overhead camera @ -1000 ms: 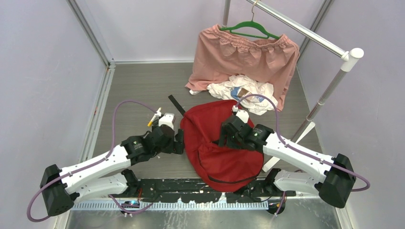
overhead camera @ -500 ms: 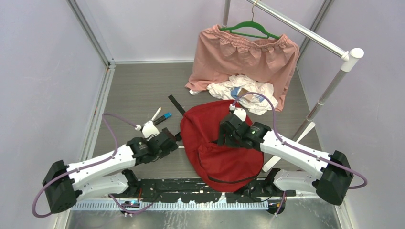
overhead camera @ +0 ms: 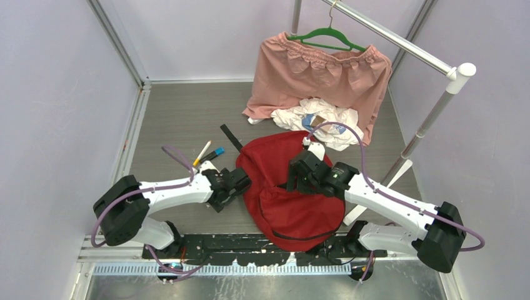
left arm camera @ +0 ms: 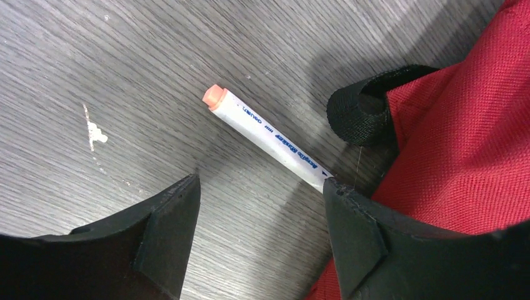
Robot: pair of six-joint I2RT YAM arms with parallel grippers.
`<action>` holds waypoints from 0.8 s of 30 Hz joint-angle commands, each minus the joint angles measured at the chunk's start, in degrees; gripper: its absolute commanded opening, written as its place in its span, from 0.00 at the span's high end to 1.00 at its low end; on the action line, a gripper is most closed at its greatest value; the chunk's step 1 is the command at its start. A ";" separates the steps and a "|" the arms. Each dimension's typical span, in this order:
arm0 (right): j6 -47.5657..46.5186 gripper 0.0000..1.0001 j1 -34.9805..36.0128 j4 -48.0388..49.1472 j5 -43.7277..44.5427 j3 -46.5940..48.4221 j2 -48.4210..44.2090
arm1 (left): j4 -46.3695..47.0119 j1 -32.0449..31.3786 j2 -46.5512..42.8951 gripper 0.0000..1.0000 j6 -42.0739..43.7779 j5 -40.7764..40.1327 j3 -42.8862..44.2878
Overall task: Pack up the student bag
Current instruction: Pick up the stationery from the center of the board.
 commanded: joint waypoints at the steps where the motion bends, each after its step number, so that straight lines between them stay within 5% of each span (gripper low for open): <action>1: -0.16 0.25 -0.21 0.18 0.06 0.62 -1.56 | 1.93 -0.24 1.11 0.31 -5.31 -2.29 -0.25; 7: -1.32 0.24 -0.19 -0.48 1.34 2.03 -1.27 | -6.61 -0.23 4.40 0.67 -11.51 -2.43 -0.78; 12: -1.01 0.25 -0.19 -1.32 1.71 2.97 -2.24 | -6.40 -0.15 0.78 0.83 -13.12 -1.59 -5.39; 19: -2.34 0.25 -0.21 -2.80 3.08 5.53 -4.93 | -5.71 -0.23 -8.74 0.57 -7.27 -5.72 -4.90; 24: -3.27 0.25 -0.24 -3.75 4.05 6.65 -4.02 | -6.10 -0.23 -6.46 0.35 -9.89 -9.52 -1.02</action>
